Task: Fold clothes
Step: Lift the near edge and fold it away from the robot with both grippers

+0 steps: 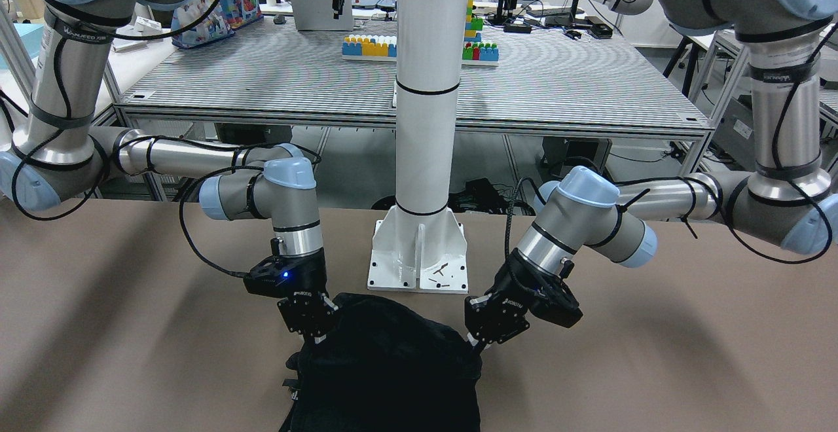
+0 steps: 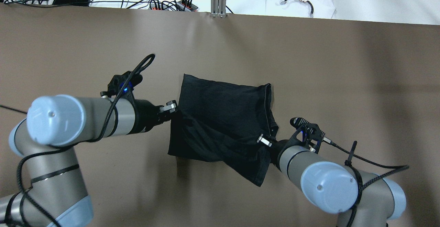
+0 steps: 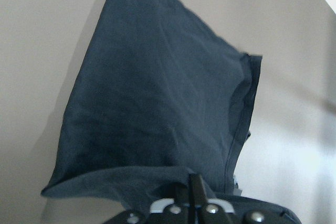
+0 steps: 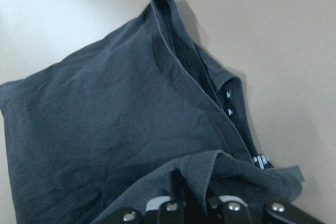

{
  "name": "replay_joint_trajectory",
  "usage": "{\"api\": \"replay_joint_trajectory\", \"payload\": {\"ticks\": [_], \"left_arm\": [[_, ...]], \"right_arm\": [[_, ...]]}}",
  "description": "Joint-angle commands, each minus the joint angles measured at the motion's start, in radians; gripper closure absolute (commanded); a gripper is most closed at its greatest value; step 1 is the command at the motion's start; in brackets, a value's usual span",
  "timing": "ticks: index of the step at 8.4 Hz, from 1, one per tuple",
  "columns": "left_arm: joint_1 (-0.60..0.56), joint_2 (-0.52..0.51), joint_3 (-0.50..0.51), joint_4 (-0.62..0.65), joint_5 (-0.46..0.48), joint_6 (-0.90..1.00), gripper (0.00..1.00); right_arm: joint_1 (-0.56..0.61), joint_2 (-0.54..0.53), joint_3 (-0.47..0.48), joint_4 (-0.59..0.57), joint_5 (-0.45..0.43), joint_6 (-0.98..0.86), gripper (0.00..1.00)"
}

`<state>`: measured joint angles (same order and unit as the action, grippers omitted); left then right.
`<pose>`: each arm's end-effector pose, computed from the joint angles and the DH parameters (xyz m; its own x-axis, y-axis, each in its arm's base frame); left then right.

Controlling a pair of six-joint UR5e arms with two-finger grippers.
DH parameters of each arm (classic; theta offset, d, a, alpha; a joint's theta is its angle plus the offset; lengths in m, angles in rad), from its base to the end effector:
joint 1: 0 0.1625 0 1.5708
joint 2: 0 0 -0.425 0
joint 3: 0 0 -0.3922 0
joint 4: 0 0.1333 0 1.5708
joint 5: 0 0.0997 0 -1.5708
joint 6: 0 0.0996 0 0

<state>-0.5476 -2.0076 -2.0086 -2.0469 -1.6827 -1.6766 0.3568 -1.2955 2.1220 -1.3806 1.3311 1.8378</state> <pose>0.4057 -0.3905 0.1710 0.1405 -0.2086 -0.9678 0.4417 0.8881 -0.1273 -0.4286 -0.3273 0.2491 0.3361 0.3988 0.8532 -0.6398 0.7615 -0.1039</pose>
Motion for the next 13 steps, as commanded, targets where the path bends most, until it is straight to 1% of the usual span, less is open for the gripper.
{"api": "replay_joint_trajectory", "payload": {"ticks": [1,2,3,5,6,7,8,9,10,11,12,13], "left_arm": [[-0.103,-0.196,0.153,0.148,-0.025,0.072,1.0],[-0.135,-0.226,0.215,0.148,-0.025,0.121,1.0],[-0.162,-0.265,0.302,0.145,-0.025,0.167,1.0],[-0.195,-0.359,0.474,0.136,-0.017,0.227,1.0],[-0.199,-0.396,0.561,0.133,-0.015,0.244,1.0],[-0.206,-0.417,0.62,0.129,-0.014,0.28,1.0],[-0.207,-0.442,0.683,0.128,-0.006,0.313,1.0],[-0.204,-0.465,0.745,0.104,0.023,0.319,0.01],[-0.204,-0.471,0.758,0.078,0.043,0.318,0.0],[-0.219,-0.477,0.746,0.073,0.022,0.314,0.0],[-0.253,-0.485,0.74,0.071,-0.055,0.314,0.0],[-0.271,-0.478,0.722,0.06,-0.121,0.314,0.0]], "right_arm": [[0.109,0.115,-0.171,-0.009,-0.001,-0.043,1.0],[0.134,0.177,-0.268,0.0,-0.001,-0.043,1.0],[0.143,0.203,-0.331,0.003,-0.004,-0.048,1.0],[0.177,0.252,-0.413,0.005,-0.001,-0.093,1.0],[0.179,0.263,-0.457,0.032,0.0,-0.1,1.0],[0.179,0.265,-0.494,0.075,0.0,-0.101,1.0],[0.18,0.28,-0.537,0.112,0.0,-0.098,0.92],[0.186,0.292,-0.574,0.13,0.0,-0.1,0.24],[0.204,0.306,-0.574,0.132,0.011,-0.104,0.11],[0.246,0.329,-0.568,0.132,0.101,-0.103,0.09],[0.31,0.353,-0.563,0.132,0.228,-0.103,0.09],[0.324,0.355,-0.562,0.135,0.267,-0.092,0.09]]}}
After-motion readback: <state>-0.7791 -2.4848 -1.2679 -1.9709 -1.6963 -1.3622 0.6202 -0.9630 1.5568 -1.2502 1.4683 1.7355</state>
